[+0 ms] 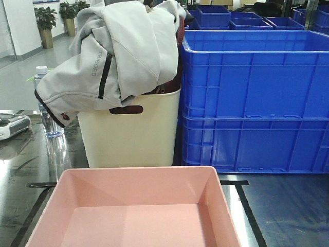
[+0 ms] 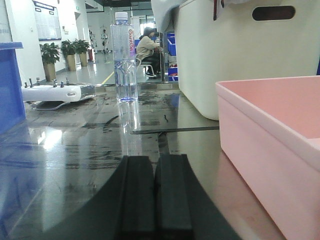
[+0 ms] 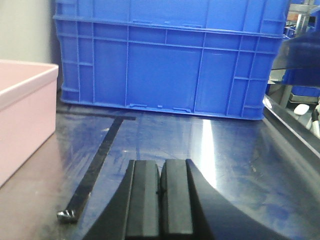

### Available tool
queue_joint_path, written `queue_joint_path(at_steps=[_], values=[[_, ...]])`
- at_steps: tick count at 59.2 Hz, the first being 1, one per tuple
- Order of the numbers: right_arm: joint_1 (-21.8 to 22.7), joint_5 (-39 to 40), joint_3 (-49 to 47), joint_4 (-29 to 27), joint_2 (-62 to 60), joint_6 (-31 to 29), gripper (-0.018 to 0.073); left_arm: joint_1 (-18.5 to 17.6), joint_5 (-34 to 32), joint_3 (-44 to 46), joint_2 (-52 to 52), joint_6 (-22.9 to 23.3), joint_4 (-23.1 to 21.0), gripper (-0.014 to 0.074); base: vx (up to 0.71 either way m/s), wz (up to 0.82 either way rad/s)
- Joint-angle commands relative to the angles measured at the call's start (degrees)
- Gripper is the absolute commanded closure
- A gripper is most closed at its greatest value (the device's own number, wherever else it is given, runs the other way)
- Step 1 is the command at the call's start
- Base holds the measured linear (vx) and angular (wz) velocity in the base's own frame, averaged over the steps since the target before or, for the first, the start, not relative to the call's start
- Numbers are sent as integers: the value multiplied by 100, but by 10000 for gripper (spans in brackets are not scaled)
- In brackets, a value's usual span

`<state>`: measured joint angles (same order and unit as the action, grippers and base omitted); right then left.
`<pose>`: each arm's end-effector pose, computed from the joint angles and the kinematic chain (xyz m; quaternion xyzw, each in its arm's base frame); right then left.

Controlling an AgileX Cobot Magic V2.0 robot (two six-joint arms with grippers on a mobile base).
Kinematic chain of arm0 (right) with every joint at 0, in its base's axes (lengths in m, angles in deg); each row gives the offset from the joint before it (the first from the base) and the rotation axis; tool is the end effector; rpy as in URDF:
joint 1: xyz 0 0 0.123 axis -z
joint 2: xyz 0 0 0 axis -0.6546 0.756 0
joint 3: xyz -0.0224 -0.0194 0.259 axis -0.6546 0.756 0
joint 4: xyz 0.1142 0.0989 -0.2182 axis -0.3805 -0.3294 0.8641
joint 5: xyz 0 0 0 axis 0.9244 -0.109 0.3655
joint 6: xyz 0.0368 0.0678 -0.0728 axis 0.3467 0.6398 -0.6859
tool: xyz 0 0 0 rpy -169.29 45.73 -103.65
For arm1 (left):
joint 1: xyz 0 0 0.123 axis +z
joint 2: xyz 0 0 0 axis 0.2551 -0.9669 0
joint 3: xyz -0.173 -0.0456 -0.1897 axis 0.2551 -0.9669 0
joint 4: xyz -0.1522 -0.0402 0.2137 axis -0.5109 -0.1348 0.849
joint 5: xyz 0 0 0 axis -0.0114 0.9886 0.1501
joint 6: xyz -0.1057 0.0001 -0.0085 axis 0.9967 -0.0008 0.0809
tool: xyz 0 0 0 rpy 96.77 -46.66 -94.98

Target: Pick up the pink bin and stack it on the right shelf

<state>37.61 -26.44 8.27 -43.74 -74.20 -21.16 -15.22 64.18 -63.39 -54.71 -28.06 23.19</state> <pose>0.1095 0.0057 0.2147 -0.0435 0.7031 -0.0068 0.7097 0.1103 -0.0007 0.2040 0.0040 0.6853 -0.0009 0.7283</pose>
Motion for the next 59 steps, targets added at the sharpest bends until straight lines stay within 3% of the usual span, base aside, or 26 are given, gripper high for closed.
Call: queue_joint_path(at_steps=[1, 5, 21, 38, 59], values=[[147, 1037, 179, -360, 7, 26, 568, -7, -478, -81, 107, -6, -61, 602, 0, 0], [202, 1333, 399, -443, -199, 26, 568, -7, -478, -81, 107, -6, -61, 602, 0, 0], [328, 1225, 374, -35, -226, -21, 568, -7, -478, -81, 107, -6, -61, 602, 0, 0], [52, 1238, 374, -39, -226, -100, 568, -7, -478, -81, 107, -6, -61, 602, 0, 0], [46, 1220, 374, -39, -209, -100, 568, -7, -478, -81, 107, -6, -61, 602, 0, 0]])
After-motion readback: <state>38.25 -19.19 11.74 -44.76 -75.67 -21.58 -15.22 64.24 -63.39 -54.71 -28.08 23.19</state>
